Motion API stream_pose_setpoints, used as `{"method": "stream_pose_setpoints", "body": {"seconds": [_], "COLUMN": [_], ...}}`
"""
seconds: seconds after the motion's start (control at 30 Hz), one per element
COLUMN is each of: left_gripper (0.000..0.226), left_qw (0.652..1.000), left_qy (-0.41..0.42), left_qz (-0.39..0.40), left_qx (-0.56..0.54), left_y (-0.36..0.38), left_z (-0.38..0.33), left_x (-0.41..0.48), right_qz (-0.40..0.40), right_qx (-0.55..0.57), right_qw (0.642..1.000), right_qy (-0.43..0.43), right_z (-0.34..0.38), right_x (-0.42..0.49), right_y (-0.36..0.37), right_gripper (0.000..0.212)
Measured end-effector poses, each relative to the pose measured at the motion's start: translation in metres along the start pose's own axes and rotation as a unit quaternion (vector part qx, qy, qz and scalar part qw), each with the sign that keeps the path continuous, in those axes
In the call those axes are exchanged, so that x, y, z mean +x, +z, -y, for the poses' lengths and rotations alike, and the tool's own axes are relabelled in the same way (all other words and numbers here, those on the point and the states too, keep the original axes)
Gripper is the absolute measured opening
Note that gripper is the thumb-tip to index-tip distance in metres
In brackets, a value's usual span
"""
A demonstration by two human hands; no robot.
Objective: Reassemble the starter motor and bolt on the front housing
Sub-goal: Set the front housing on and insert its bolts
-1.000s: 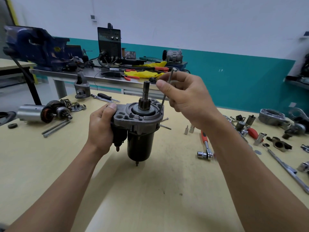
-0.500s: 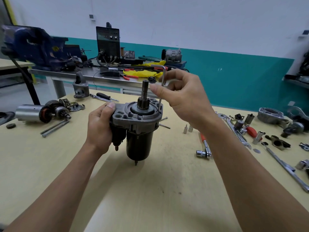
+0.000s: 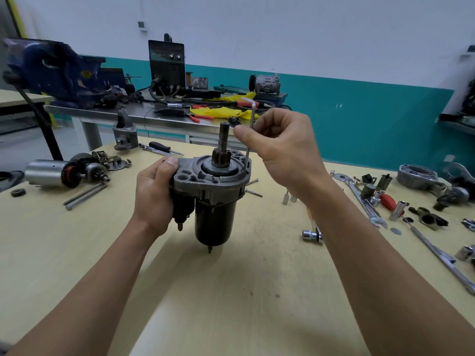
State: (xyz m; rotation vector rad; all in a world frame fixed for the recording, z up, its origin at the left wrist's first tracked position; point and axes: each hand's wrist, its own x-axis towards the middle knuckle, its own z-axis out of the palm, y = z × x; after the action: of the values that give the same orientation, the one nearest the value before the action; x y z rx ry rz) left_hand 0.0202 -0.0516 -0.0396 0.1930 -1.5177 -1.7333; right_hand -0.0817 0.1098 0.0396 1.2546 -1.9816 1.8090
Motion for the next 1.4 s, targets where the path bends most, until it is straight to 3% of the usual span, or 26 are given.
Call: {"method": "stream_pose_setpoints", "body": {"seconds": [0.17,0.37,0.5,0.57,0.67,0.83,1.03,1.27,1.4], "left_gripper": [0.067,0.067,0.061,0.049,0.046,0.063,0.077,0.074,0.073], "left_qw": [1.000,1.000,1.000,1.000,1.000,1.000,1.000,1.000,1.000], "left_qy": [0.006,0.013,0.013,0.011,0.008,0.004,0.011,0.017,0.020], "left_qz": [0.004,-0.002,-0.002,-0.003,0.003,0.010,0.014,0.008,0.010], "left_qx": [0.007,0.025,0.025,0.026,0.020,0.014,0.012,0.013,0.010], "left_y": [0.000,-0.001,-0.002,-0.001,-0.002,-0.002,0.000,0.001,0.003], "left_z": [0.000,-0.001,0.001,0.000,0.000,0.001,0.000,-0.001,-0.002], "left_x": [-0.001,-0.002,0.000,0.000,0.000,0.001,-0.001,-0.002,-0.002], "right_qz": [0.058,0.109,0.017,0.015,0.075,0.121,0.004,0.137,0.109], "right_qx": [-0.009,-0.012,-0.023,-0.022,-0.007,-0.010,-0.011,0.037,-0.012], "right_qw": [0.998,0.994,1.000,0.999,0.997,0.992,1.000,0.989,0.994], "right_qy": [0.021,0.012,0.010,0.025,0.034,0.020,0.001,0.031,-0.008], "right_z": [0.000,0.004,-0.002,-0.002,0.002,0.008,0.005,0.008,0.007], "right_x": [0.002,0.002,0.000,0.000,0.002,0.004,0.000,0.004,0.004], "right_y": [-0.004,-0.008,0.001,0.002,-0.006,-0.017,-0.006,-0.025,-0.023], "right_gripper": [0.001,0.013,0.032,0.030,0.017,0.014,0.038,0.011,0.016]}}
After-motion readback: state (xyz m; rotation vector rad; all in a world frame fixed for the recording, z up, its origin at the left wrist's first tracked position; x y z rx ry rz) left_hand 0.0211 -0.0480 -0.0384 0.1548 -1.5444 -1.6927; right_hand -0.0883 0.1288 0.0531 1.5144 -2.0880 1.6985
